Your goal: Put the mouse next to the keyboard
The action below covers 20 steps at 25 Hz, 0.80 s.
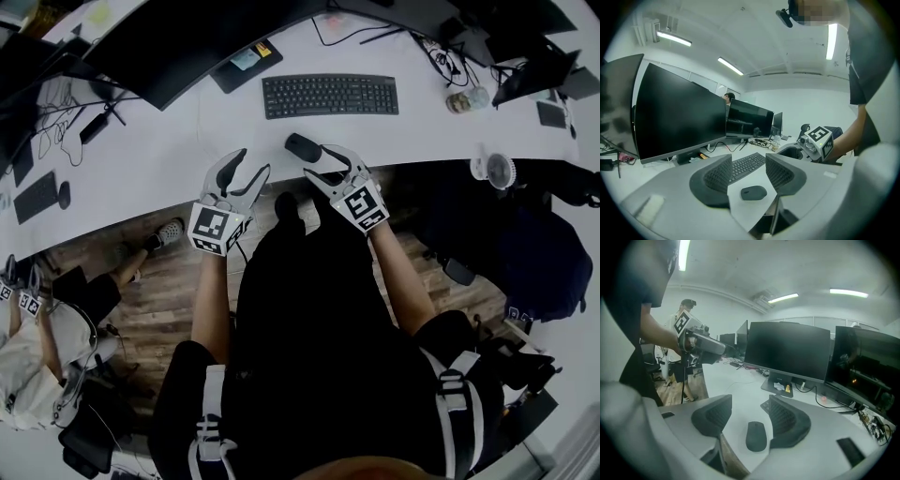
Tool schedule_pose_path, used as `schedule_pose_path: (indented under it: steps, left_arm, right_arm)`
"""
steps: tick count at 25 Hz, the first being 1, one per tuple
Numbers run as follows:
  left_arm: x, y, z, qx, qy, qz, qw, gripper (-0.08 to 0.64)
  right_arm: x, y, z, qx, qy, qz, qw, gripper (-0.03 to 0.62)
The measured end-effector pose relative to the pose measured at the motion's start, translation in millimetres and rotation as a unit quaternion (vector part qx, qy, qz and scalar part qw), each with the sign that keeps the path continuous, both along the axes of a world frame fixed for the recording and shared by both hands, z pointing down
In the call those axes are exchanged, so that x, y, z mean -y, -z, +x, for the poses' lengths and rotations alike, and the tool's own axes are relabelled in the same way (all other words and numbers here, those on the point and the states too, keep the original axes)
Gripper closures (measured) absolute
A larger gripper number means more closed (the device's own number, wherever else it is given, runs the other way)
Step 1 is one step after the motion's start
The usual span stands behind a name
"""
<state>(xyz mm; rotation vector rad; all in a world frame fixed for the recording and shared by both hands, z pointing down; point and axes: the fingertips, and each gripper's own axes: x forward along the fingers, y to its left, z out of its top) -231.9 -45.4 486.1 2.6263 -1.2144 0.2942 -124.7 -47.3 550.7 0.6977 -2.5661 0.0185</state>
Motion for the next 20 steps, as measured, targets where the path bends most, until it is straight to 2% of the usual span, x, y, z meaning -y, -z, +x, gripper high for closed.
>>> schedule_pose_path:
  steps: [6, 20]
  left_arm:
    - [-7.8, -14.8, -11.4, 0.005, 0.02, -0.019, 0.9996, 0.339]
    - [1.5, -25.2, 6.1, 0.021, 0.011, -0.027, 0.9993, 0.339]
  right_arm:
    - [4.4, 3.2, -13.1, 0.014, 0.016, 0.003, 1.0, 0.339]
    - [24.0, -43.8, -16.6, 0.002, 0.031, -0.036, 0.999, 0.325]
